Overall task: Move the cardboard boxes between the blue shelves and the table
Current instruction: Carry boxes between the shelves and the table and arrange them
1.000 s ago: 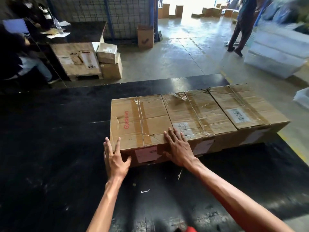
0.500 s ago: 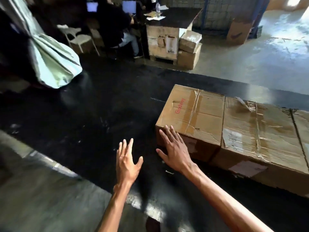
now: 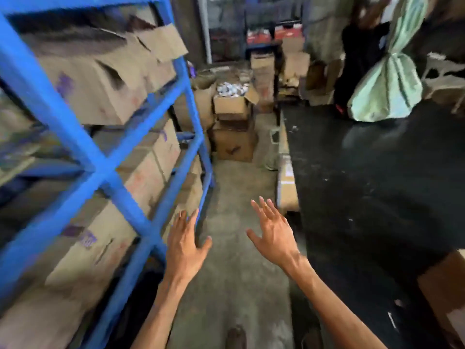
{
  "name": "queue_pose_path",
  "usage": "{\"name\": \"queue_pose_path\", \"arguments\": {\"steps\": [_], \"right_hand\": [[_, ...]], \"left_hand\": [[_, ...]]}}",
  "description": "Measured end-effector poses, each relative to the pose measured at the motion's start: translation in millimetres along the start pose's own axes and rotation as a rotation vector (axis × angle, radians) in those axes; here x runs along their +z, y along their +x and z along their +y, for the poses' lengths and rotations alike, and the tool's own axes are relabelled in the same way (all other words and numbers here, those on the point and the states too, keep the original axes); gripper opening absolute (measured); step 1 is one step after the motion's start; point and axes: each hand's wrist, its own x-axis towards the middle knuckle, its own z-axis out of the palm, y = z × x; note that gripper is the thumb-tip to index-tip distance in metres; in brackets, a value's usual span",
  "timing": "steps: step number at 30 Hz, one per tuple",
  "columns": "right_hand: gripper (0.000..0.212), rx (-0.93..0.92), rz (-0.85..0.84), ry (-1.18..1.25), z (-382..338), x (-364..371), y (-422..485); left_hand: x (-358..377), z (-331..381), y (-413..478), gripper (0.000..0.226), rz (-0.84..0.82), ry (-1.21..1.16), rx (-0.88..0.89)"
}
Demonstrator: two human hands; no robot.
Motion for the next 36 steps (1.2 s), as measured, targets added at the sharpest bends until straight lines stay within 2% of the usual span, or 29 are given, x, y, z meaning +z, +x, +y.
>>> {"name": "queue_pose_path", "arguments": {"steps": [5, 11, 15, 21, 25, 30, 36], "right_hand": [[0.065, -0.34, -0.085, 0.092, -133.9, 27.5, 26.7], [0.068, -0.708, -0.201, 0.204, -303.3, 49.5, 13.8], [0.073, -0.871, -0.266, 0.252, -402.8, 63.3, -14.5], [0.07, -1.023, -0.42, 0.439, -527.3, 77.4, -89.6], [0.073, -1.119, -0.489, 0.454, -592.1, 81.6, -144.2], [0.072, -1.175, -0.582, 0.505, -648.9, 79.4, -186.2], [0.076, -1.134, -0.695, 0.509, -691.8, 88.6, -197.3]], "left_hand": [[-107.8, -52.7, -65.1, 0.078, 0.268, 0.075, -0.254], [-226.1, -92.3, -159.9, 0.081, 0.465, 0.237, -0.454], [-293.1, -105.5, -238.4, 0.088, 0.574, 0.271, -0.594], [-378.2, -118.2, -362.5, 0.079, 0.742, 0.319, -0.759], [-411.2, -123.7, -425.1, 0.079, 0.862, 0.245, -0.88], [-444.2, -130.8, -467.2, 0.079, 0.967, 0.119, -0.971], [-470.1, -153.6, -483.0, 0.076, 1.087, 0.046, -1.027]]}}
